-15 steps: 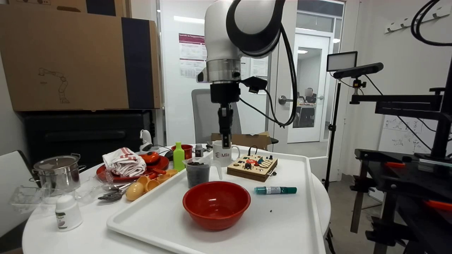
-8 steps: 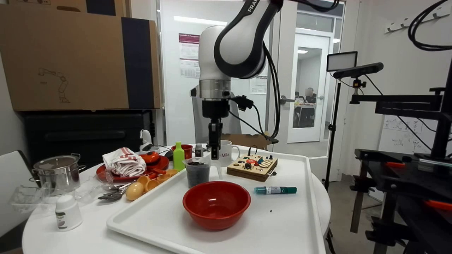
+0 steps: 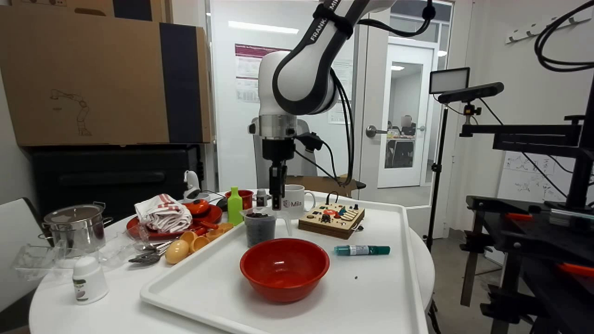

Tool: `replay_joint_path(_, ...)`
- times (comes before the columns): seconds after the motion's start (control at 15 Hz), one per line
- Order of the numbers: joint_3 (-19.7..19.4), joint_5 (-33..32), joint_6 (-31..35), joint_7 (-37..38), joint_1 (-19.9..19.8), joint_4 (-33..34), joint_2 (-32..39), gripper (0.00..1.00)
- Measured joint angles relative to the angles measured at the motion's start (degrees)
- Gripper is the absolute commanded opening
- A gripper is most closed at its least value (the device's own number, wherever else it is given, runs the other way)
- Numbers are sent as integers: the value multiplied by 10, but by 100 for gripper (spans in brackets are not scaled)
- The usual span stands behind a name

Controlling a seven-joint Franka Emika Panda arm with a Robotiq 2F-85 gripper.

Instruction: Empty the jug into the red bowl

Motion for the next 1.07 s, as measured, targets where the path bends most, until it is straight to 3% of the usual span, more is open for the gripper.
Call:
replay_joint_path(0.73, 9, 0, -49, -13, -4, 47, 41, 100)
replay_joint_path(0.8, 9, 0, -51, -13, -4, 49, 42, 89)
replay_joint_path(0.87, 9, 0, -53, -13, -4, 52, 43, 90)
replay_joint_path(0.93, 9, 0, -55, -13, -4, 54, 45, 83)
replay_joint_path(1.07, 8, 0, -58, -13, -5, 58, 48, 64)
